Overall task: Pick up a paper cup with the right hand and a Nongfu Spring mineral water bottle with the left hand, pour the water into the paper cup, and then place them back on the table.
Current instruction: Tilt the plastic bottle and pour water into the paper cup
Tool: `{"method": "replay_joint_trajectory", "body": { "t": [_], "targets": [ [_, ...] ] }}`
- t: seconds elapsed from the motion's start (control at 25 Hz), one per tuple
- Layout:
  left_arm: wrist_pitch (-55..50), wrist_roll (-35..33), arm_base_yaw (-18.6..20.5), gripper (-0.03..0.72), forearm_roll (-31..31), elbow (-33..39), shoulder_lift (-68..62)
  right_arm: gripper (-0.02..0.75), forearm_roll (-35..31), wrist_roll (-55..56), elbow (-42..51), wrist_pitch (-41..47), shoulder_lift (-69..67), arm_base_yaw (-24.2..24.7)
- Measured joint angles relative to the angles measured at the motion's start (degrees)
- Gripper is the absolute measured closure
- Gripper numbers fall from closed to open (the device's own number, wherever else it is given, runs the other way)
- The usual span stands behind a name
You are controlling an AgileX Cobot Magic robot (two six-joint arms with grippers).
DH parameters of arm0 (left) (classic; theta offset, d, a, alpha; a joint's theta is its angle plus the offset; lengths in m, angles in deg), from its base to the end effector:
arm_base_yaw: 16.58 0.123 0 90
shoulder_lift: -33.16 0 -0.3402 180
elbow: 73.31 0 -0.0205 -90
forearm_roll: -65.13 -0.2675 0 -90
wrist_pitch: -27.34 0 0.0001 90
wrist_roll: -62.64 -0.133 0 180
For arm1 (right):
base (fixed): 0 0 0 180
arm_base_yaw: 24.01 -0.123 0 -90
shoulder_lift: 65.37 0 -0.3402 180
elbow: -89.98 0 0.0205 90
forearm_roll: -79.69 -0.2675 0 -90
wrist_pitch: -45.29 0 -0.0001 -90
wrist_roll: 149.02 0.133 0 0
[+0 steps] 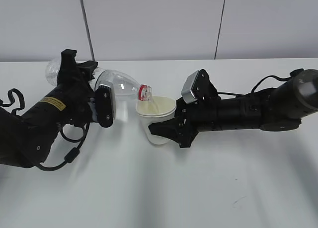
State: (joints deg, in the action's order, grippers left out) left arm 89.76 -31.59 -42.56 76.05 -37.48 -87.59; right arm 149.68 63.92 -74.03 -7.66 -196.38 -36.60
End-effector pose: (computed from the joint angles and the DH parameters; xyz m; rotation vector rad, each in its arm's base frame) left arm 0.3961 -0.1682 0.1675 1.3940 1.0470 0.9651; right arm 0.4275 0.1976 0.1190 -1.0997 1.6853 0.7518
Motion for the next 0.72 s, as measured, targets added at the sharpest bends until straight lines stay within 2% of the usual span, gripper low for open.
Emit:
{"method": "replay_joint_trajectory", "body": {
  "t": [0.72],
  "targets": [
    [0.2,-0.1,0.0,0.343,0.0,0.0,0.0,0.260,0.3,0.0,0.0,0.1,0.0,0.0]
  ]
}}
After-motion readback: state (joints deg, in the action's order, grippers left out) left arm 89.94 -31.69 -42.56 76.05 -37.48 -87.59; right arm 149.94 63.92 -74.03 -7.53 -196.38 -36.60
